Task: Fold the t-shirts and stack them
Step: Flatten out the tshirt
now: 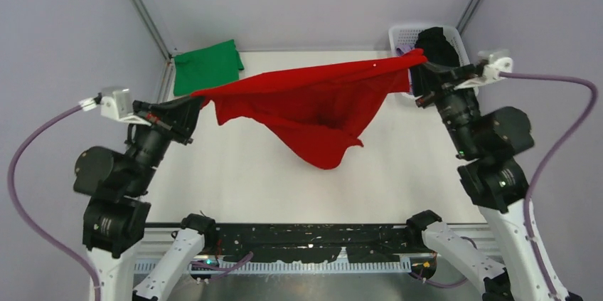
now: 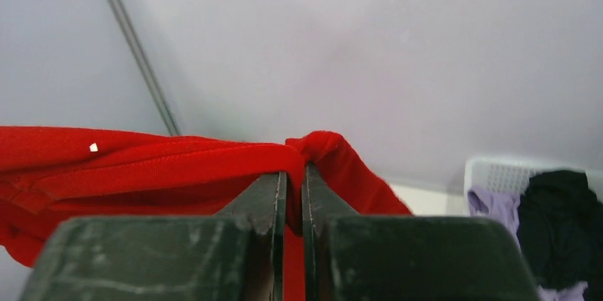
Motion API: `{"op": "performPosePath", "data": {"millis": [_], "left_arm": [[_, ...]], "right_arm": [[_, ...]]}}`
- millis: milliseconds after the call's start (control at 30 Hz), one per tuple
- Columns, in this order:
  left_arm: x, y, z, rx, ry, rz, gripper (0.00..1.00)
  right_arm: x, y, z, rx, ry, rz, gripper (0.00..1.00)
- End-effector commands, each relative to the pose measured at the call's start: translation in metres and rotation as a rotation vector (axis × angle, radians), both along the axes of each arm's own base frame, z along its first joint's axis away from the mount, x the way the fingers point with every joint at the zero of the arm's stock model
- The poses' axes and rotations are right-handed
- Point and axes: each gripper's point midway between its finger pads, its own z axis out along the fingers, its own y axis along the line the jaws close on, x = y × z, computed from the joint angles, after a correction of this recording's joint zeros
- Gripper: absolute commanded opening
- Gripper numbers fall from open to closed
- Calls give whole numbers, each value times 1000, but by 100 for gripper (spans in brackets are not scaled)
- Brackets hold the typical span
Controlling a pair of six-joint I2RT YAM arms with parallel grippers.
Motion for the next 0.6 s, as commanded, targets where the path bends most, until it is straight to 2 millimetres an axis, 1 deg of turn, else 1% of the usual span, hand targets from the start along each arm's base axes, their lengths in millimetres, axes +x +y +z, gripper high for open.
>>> {"op": "performPosePath", "data": {"millis": [0, 33, 67, 100, 133, 167, 200, 233, 267, 300, 367, 467, 533, 567], "left_arm": [[-56, 15, 67, -10, -238, 8, 0], [-68, 16, 76, -12, -271, -2, 0], [-81, 17, 85, -14, -303, -11, 0], [-93, 18, 94, -14, -333, -21, 0], [-104, 19, 100, -13, -358, -29, 0], [-113, 20, 105, -14, -379, -32, 0], [-122, 22, 110, -15, -400, -33, 0], [-130, 24, 113, -17, -417, -32, 0], [-137, 26, 116, -20, -432, -31, 0], [-144, 27, 119, -22, -448, -34, 0], [-156, 29, 122, -25, -473, -40, 0], [-164, 29, 124, -33, -495, -46, 0], [-159, 29, 124, -37, -493, -43, 0], [-153, 28, 123, -39, -480, -37, 0]], "right_arm": [[-78, -27, 89, 49, -268, 20, 5], [-89, -24, 97, 44, -296, 52, 5], [-108, -23, 110, 39, -342, 95, 5], [-118, -20, 116, 31, -364, 126, 5], [-135, -21, 126, 27, -399, 150, 5], [-141, -22, 128, 21, -405, 158, 5], [-155, -25, 137, 23, -438, 168, 5], [-161, -26, 139, 14, -441, 172, 5], [-174, -30, 147, 14, -470, 176, 5], [-179, -31, 147, 8, -472, 177, 5], [-197, -37, 157, 11, -510, 179, 5], [-207, -38, 162, 2, -535, 188, 5], [-204, -38, 163, -2, -533, 182, 5], [-198, -37, 162, -5, -521, 177, 5]]}}
